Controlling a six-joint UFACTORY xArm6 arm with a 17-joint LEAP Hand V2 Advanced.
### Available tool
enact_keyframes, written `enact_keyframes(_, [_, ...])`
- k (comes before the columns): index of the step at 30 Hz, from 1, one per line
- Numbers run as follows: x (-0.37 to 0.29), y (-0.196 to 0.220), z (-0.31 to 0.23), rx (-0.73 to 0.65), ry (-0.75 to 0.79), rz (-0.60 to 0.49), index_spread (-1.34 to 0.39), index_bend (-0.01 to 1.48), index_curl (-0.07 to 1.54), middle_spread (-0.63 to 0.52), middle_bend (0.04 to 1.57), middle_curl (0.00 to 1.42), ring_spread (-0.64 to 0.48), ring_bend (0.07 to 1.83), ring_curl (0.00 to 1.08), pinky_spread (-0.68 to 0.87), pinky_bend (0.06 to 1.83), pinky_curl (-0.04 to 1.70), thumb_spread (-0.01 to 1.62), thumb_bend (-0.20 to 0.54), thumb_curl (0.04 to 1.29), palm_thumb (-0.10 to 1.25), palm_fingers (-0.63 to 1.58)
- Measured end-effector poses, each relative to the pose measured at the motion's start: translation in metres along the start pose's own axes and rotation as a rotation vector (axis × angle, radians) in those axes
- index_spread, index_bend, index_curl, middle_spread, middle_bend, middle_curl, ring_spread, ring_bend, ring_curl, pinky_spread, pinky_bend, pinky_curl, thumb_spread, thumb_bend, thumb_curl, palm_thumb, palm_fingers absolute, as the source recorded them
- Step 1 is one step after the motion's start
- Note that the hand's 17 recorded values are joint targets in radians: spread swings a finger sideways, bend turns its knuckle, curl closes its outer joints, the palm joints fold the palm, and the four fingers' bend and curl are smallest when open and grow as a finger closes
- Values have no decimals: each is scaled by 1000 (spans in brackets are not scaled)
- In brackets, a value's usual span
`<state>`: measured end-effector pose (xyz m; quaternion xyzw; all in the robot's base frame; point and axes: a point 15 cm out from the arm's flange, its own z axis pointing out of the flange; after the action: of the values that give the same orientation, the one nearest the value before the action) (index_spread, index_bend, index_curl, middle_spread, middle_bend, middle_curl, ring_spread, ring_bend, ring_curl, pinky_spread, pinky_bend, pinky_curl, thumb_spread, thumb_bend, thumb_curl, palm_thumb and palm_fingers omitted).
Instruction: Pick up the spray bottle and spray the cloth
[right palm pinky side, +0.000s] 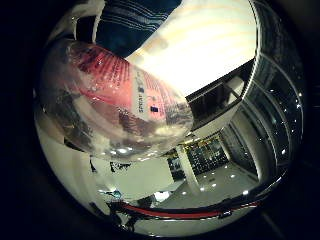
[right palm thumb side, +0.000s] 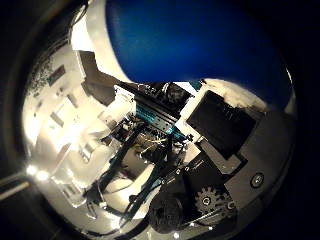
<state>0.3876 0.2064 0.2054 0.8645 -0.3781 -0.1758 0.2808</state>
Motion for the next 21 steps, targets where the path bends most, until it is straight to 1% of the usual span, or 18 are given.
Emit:
enact_keyframes(13, [0,4,-5,13,-1,2,-214,1127,693,-82,1337,555,-153,1457,559,-234,1042,1168,1033,-12,772,1013,1221])
enact_keyframes(21, [1,14,-23,74,-20,-10,-214,1127,693,-82,1337,555,-153,1457,559,-234,1042,1168,1033,-12,772,1013,1221])
